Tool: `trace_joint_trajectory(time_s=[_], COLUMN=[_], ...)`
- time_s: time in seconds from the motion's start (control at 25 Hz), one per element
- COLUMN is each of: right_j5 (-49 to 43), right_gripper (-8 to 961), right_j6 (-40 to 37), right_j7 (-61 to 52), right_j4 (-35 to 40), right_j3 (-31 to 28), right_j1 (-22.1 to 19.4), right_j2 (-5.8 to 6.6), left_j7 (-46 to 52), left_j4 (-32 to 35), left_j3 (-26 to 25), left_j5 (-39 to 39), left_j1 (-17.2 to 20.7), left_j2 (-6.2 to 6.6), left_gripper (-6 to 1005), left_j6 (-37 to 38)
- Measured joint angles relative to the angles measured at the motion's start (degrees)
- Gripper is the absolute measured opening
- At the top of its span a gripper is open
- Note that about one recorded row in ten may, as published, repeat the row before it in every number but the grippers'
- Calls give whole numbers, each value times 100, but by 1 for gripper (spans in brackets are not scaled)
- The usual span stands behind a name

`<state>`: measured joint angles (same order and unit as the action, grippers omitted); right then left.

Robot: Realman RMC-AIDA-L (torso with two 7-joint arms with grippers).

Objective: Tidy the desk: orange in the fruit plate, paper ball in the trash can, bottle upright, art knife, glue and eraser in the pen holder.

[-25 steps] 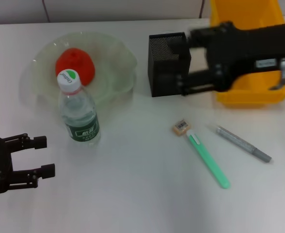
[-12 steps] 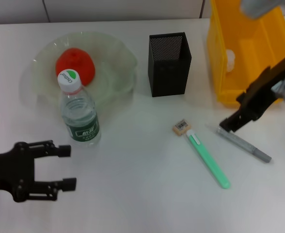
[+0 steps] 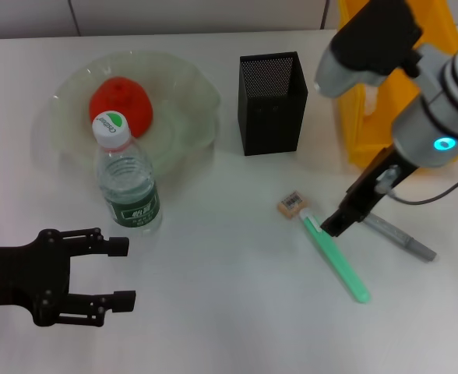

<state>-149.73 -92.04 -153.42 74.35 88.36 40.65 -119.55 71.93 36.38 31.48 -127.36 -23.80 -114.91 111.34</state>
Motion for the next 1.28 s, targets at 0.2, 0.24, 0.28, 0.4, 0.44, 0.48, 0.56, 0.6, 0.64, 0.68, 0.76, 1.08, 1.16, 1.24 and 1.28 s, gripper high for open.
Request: trace_joint_trajectory(time_s=[0.2, 0.24, 0.28, 0.4, 0.44, 0.48, 0.56, 0.6, 0.64, 0.68, 0.76, 1.08, 1.16, 1.24, 1.28], right_j5=[6, 7, 9, 21, 39, 60, 132, 167, 210, 247, 286, 360, 362, 362, 362], right_gripper=[698, 694, 690, 679, 654, 629, 579, 553, 528, 503, 479, 476, 440, 371, 336], right_j6=[513, 566, 625, 727, 760, 797, 849, 862, 880, 902, 980, 1170, 1181, 1204, 1217], right_j7=[-117, -137, -166, -210, -223, -226, -228, -228, -229, -229, -230, -231, -231, -229, -229], right_j4=[-433, -487, -540, -614, -638, -670, -749, -799, -873, -944, -1053, -1174, -1195, -1206, -1209], right_j3=[494, 570, 663, 819, 855, 871, 891, 891, 892, 893, 894, 894, 894, 898, 900], right_j1=[95, 116, 135, 156, 161, 170, 196, 222, 253, 281, 311, 330, 337, 350, 354], right_j2=[-20, -25, -24, -25, -26, -27, -31, -32, -33, -33, -33, -34, -34, -33, -34], left_j7=[2, 2, 3, 5, 5, 6, 6, 6, 6, 6, 6, -11, -11, -7, -6], left_j4=[0, 0, 0, 0, -2, -4, -6, -7, -8, -9, -13, -89, -89, -89, -89], left_j3=[3, 3, 0, 1, 1, 2, 3, 4, 5, 5, 7, 8, 8, 8, 8], left_j5=[0, 1, 1, 1, 1, 1, 1, 1, 1, 1, 1, 1, 1, 1, 1], left_j1=[0, 4, 8, 16, 18, 20, 19, 14, 11, 9, 6, 1, -1, -1, 0], left_j2=[-4, -4, -4, -5, -6, -8, -16, -22, -24, -26, -26, -24, -23, -22, -22], left_gripper=[833, 833, 833, 833, 833, 833, 833, 833, 833, 833, 833, 833, 834, 834, 834], left_j6=[-21, -23, -27, -79, -102, -118, -131, -137, -139, -143, -151, -184, -189, -190, -189])
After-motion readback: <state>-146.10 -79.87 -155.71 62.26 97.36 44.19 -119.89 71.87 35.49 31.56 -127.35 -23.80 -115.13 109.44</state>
